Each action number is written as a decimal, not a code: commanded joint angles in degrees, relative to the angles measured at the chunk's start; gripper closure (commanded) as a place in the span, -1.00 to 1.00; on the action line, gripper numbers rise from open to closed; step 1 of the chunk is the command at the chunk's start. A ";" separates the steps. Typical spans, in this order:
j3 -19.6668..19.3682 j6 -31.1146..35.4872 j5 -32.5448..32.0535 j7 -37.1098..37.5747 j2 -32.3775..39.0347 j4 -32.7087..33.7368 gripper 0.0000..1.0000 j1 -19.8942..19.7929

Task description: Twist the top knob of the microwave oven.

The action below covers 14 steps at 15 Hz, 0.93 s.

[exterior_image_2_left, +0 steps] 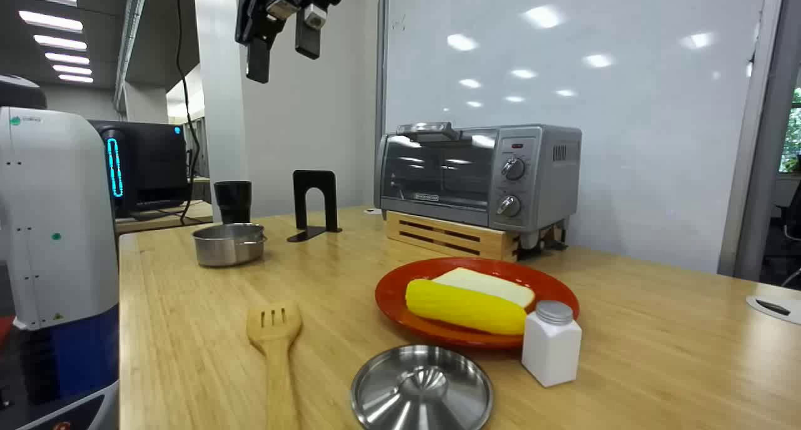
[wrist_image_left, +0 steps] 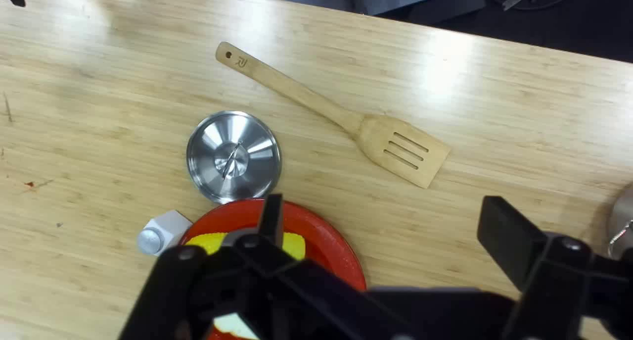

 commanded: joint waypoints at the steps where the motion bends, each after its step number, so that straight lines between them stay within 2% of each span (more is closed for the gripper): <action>1: -0.15 -0.11 -0.04 0.03 0.03 0.09 -1.00 0.17; 9: -0.16 -0.11 -0.04 0.04 0.03 0.09 -1.00 0.17; 14: -1.25 -1.48 0.57 -1.04 2.51 3.66 -1.00 -0.14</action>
